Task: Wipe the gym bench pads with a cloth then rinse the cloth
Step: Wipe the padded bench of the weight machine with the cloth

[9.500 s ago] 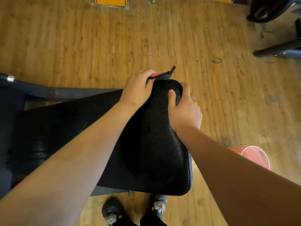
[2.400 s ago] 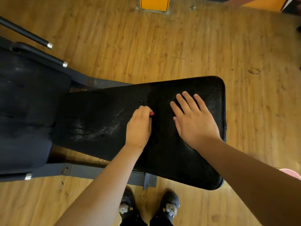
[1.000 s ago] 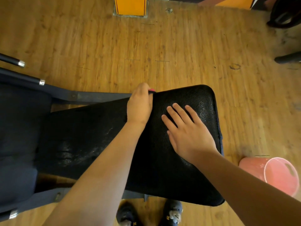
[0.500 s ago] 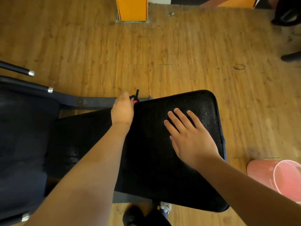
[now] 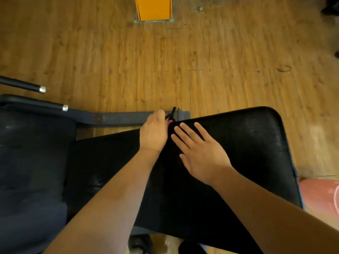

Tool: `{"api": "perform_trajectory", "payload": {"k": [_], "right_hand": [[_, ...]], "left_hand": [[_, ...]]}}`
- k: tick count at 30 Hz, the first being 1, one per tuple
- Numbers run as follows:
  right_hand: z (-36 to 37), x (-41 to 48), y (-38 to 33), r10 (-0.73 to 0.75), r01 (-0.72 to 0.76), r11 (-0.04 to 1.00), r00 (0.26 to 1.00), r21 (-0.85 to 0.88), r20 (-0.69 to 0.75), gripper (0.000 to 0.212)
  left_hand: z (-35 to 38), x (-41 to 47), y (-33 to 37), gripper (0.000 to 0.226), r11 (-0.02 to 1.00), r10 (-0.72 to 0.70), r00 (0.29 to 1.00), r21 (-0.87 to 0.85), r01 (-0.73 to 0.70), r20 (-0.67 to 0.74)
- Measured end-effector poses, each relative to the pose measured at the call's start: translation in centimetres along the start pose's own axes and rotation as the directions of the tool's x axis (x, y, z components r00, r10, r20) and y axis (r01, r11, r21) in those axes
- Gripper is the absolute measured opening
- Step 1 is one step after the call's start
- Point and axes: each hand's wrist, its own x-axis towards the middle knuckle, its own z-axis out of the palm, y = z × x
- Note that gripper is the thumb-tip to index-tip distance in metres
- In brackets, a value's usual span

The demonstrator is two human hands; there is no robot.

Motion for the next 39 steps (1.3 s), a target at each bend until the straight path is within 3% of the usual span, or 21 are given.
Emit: {"api": "perform_trajectory", "payload": {"k": [2, 7, 12, 15, 19, 22, 24, 27, 32, 35, 39], "right_hand": [[-0.5, 0.0, -0.4, -0.011, 0.01, 1.0, 0.998, 0.019, 0.066, 0.059], [-0.6, 0.1, -0.5, 0.032, -0.034, 0.999, 0.998, 0.027, 0.061, 0.06], [-0.1, 0.2, -0.6, 0.037, -0.039, 0.998, 0.998, 0.039, 0.048, 0.059], [0.6, 0.4, -0.5, 0.043, -0.042, 0.999, 0.998, -0.013, 0.051, 0.061], [0.9, 0.5, -0.6, 0.055, -0.054, 0.998, 0.998, -0.014, 0.044, 0.062], [1.1, 0.6, -0.6, 0.055, -0.055, 0.998, 0.998, -0.001, 0.029, 0.061], [1.1, 0.6, -0.6, 0.055, -0.055, 0.999, 0.998, 0.001, 0.019, 0.06], [1.0, 0.6, -0.5, 0.053, -0.053, 0.999, 0.998, -0.007, 0.023, 0.06], [1.0, 0.7, -0.5, 0.046, -0.046, 0.999, 0.998, -0.019, 0.03, 0.061], [0.9, 0.7, -0.5, 0.049, -0.048, 0.998, 0.998, -0.033, 0.037, 0.062], [1.0, 0.7, -0.5, 0.047, -0.046, 0.998, 0.999, -0.033, 0.015, 0.062]], "left_hand": [[0.1, 0.1, -0.7, 0.026, 0.999, 0.038, 0.999, 0.021, -0.039, 0.024], [-0.6, 0.7, -1.7, 0.025, 0.99, 0.132, 0.989, -0.063, -0.127, 0.074], [-1.2, 0.8, -6.1, 0.022, 1.0, -0.013, 0.993, -0.02, 0.016, 0.118], [-1.4, 2.3, -6.8, 0.021, 0.999, 0.028, 0.978, 0.03, -0.035, 0.206], [-2.2, 5.0, -2.8, 0.022, 0.947, 0.172, 0.89, -0.321, -0.03, 0.423], [-2.8, 5.2, -0.9, 0.022, 0.886, 0.253, 0.849, -0.464, -0.011, 0.464], [-2.7, 4.6, -2.3, 0.025, 0.887, 0.224, 0.859, -0.462, 0.016, 0.46], [-1.9, 4.2, -6.9, 0.025, 0.943, 0.106, 0.881, -0.327, 0.058, 0.461], [-2.7, 4.9, -6.4, 0.036, 0.95, 0.059, 0.812, -0.282, 0.132, 0.58], [-2.8, 3.8, -4.1, 0.036, 0.935, 0.13, 0.862, -0.35, 0.058, 0.491], [-1.1, 0.3, -5.6, 0.029, 0.966, 0.075, 0.978, -0.259, -0.023, 0.195]]}}
